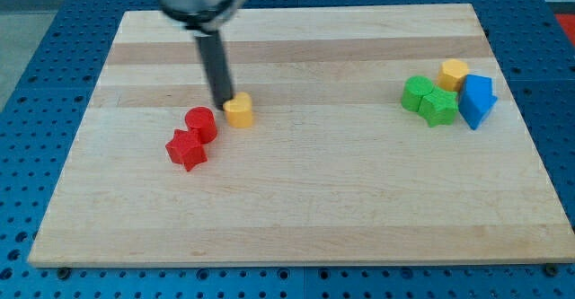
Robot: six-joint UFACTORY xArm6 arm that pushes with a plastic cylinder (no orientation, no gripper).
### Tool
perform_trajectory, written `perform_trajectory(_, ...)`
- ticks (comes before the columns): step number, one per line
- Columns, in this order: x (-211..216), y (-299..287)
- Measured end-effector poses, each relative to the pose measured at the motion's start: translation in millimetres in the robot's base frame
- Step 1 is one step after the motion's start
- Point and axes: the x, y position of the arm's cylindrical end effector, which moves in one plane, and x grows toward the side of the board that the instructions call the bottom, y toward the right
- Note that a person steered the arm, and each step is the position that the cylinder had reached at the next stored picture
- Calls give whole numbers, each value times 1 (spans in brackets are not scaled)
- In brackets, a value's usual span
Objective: Slide the yellow heart to the top of the green circle
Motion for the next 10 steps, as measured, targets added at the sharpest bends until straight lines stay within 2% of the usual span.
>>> perform_trajectory(1,0,15)
perform_trajectory(2,7,-22)
perform_trajectory(3,33,-41)
perform_trajectory(4,45,-1)
perform_trajectory(6,-15,148)
perform_trajectory(7,-10,160)
perform_trajectory(8,8,124)
perform_trajectory(9,4,70)
perform_trajectory(10,-24,57)
